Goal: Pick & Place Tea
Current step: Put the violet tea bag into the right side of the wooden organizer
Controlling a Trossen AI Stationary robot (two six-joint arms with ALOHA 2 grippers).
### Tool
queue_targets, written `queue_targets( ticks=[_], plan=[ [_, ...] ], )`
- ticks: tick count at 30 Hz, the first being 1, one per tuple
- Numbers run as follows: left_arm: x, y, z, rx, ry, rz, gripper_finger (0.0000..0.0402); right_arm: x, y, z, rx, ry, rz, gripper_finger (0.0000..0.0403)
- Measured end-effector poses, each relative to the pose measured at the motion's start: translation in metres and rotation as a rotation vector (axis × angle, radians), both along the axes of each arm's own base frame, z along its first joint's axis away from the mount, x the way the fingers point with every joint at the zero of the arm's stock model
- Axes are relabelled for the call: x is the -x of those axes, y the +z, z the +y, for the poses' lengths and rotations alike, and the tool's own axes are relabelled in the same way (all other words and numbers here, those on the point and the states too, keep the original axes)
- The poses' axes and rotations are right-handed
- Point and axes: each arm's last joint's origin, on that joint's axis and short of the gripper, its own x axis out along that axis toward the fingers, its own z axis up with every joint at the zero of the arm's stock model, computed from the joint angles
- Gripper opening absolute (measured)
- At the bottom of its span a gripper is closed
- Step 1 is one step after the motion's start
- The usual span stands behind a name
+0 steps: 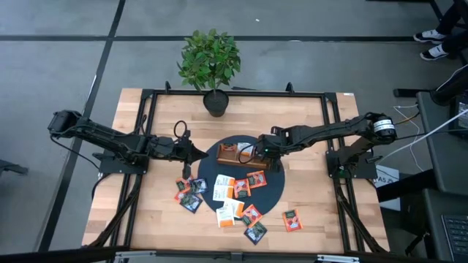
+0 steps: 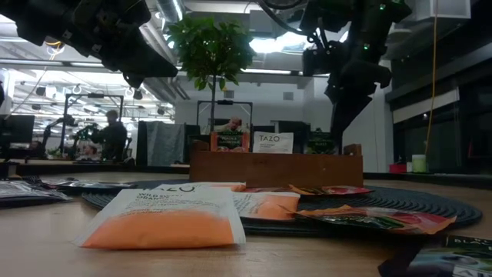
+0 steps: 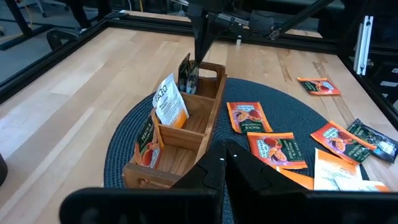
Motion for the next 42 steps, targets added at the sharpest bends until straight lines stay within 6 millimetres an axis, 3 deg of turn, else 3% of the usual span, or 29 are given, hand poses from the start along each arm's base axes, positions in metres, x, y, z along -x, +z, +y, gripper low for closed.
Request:
queue_targets(
  ticks=[15, 38, 42],
  plan=[
    [0.0000, 0.0001, -0.0001, 0.001, 0.000, -0.001, 0.0004, 0.0004, -0.0019, -0.0001, 0.000, -0.003, 0.016, 0.0005],
    [0.0000, 0.0000, -0.0001, 0.000, 0.000, 0.000, 0.0004, 0.0012, -0.0018, -0.0005, 0.017, 0.005, 0.028, 0.0119],
    [0.0000, 0.0000, -0.0001, -0.001, -0.001, 0.000, 0.0004, 0.0001, 0.0065, -0.0005, 0.019, 0.006, 0.041, 0.0129]
  ],
)
